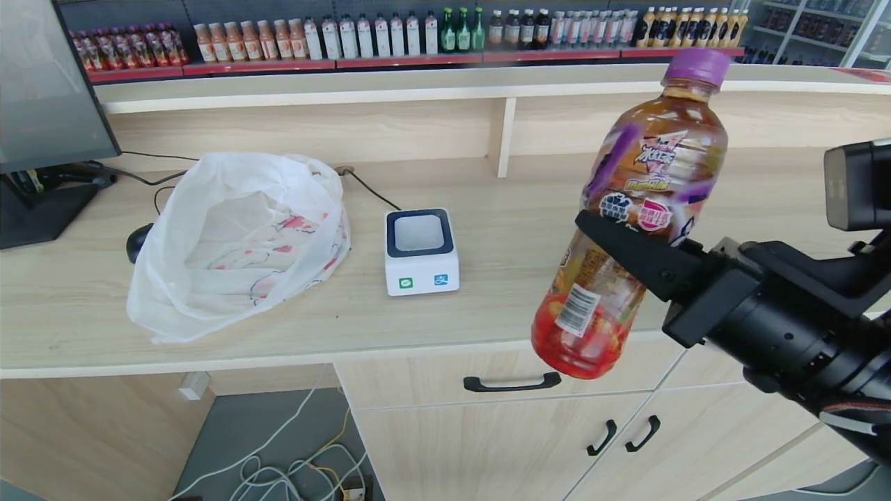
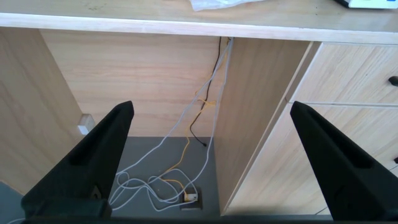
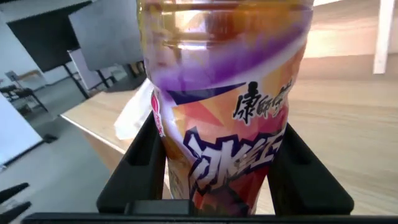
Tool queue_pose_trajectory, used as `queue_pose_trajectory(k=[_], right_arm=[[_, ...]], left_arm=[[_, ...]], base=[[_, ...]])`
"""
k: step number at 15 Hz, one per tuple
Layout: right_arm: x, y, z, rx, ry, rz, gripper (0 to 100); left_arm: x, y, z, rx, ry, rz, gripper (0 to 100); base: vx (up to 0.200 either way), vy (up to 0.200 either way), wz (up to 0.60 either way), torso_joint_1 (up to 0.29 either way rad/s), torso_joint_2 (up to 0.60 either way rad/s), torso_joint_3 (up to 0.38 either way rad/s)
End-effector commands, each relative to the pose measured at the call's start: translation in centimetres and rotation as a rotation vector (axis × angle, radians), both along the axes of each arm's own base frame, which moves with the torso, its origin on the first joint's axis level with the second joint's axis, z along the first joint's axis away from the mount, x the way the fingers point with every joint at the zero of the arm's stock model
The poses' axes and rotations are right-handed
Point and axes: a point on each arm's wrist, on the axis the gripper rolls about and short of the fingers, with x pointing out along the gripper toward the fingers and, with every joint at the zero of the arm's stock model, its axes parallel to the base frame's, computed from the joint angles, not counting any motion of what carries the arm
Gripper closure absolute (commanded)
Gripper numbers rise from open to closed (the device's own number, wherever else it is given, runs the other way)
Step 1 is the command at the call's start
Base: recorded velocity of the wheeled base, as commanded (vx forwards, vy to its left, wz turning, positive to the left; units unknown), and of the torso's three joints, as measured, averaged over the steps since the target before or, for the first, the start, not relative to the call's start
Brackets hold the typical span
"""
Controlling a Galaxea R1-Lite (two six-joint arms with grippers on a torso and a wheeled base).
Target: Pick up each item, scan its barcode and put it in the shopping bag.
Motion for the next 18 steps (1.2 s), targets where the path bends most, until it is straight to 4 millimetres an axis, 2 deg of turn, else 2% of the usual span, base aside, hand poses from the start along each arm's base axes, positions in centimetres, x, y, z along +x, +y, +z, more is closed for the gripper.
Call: queue_pose_trajectory(k=[1,3,5,9,10,17,18], right_arm=[[0.8,-0.7,-0.3,-0.075,-0.038,-0.101,100],[1.0,-1.2,-0.2,-0.147,-0.049,-0.257,100],[1.0,-1.2,0.3,-0.162,-0.070,-0.328,100],[1.8,-1.3,2.3,-0.169,-0.140,-0.492,100],[2.4,-2.1,2.5,-0.173,-0.152,-0.542,100],[2.3,-2.4,2.3,-0.161,-0.170,-0.548,100],[2.4,-2.4,2.3,-0.162,-0.172,-0.543,100]], left_arm=[[0.0,0.0,0.0,0.002,0.000,0.000,0],[0.0,0.0,0.0,0.000,0.000,0.000,0],[0.0,0.0,0.0,0.002,0.000,0.000,0],[0.0,0.0,0.0,0.003,0.000,0.000,0],[0.0,0.0,0.0,0.003,0.000,0.000,0],[0.0,0.0,0.0,0.000,0.000,0.000,0],[0.0,0.0,0.0,0.002,0.000,0.000,0]], base=[[0.000,0.000,0.00,0.000,0.00,0.000],[0.000,0.000,0.00,0.000,0.00,0.000],[0.000,0.000,0.00,0.000,0.00,0.000],[0.000,0.000,0.00,0.000,0.00,0.000],[0.000,0.000,0.00,0.000,0.00,0.000],[0.000,0.000,0.00,0.000,0.00,0.000],[0.000,0.200,0.00,0.012,0.00,0.002]])
